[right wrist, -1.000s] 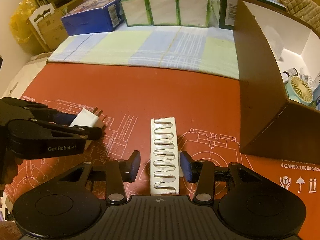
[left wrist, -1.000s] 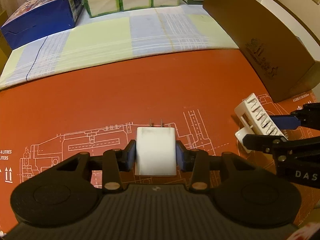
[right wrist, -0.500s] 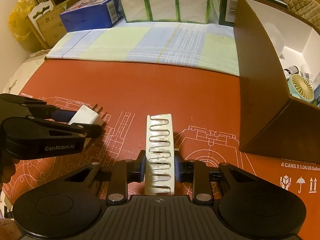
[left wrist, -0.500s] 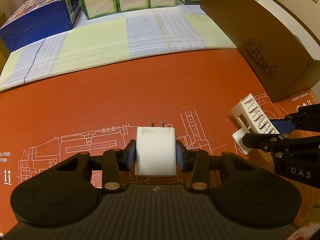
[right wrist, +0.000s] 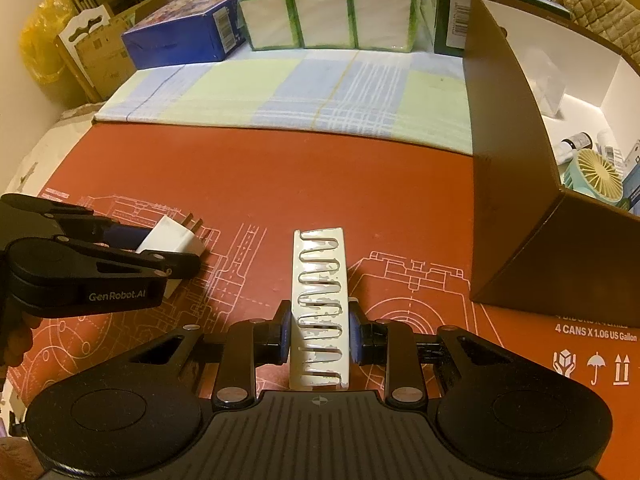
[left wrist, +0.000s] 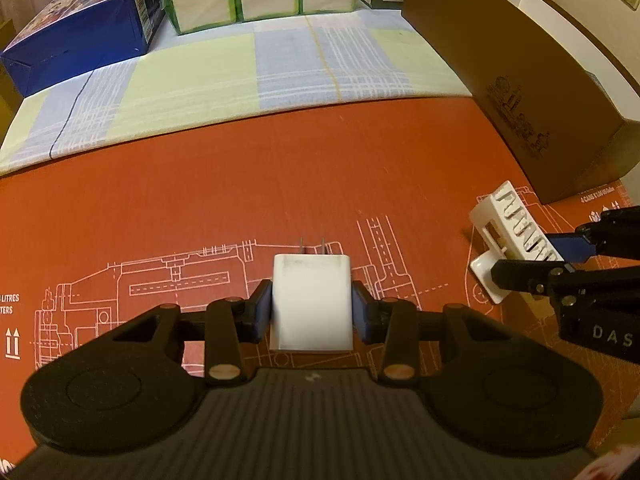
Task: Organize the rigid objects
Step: 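Carry the plug adapter and comb holder over the storage box with both tools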
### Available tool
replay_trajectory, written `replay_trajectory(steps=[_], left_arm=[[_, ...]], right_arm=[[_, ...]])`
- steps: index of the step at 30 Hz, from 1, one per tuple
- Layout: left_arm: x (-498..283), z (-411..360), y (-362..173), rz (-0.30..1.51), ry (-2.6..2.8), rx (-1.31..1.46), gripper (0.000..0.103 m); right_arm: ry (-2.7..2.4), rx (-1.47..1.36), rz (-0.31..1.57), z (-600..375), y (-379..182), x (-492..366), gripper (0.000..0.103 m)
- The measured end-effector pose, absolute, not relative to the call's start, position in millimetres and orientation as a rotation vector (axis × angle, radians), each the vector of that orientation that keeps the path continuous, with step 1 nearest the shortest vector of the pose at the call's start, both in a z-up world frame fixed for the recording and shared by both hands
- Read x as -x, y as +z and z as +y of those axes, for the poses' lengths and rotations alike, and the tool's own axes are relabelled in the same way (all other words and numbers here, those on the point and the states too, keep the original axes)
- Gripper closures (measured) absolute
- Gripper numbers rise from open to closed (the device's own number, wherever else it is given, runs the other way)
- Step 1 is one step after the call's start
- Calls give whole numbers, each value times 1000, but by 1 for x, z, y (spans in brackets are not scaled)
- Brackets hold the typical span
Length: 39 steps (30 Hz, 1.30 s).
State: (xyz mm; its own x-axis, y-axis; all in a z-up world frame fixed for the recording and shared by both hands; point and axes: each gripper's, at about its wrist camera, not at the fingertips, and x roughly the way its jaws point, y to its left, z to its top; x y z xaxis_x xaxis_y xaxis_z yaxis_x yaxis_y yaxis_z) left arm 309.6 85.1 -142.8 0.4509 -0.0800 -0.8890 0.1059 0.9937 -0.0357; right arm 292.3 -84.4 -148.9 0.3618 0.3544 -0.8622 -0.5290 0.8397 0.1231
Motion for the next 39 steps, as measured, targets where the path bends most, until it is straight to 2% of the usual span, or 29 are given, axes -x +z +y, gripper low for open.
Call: replay_trajectory(steps=[17, 39], left_arm=[[-295, 76, -118, 1045, -123, -10, 67], [-299, 20, -28, 856, -241, -23, 67]], right_arm=[[597, 170, 1025, -96, -132, -284, 78], [641, 51, 927, -140, -71, -271, 78]])
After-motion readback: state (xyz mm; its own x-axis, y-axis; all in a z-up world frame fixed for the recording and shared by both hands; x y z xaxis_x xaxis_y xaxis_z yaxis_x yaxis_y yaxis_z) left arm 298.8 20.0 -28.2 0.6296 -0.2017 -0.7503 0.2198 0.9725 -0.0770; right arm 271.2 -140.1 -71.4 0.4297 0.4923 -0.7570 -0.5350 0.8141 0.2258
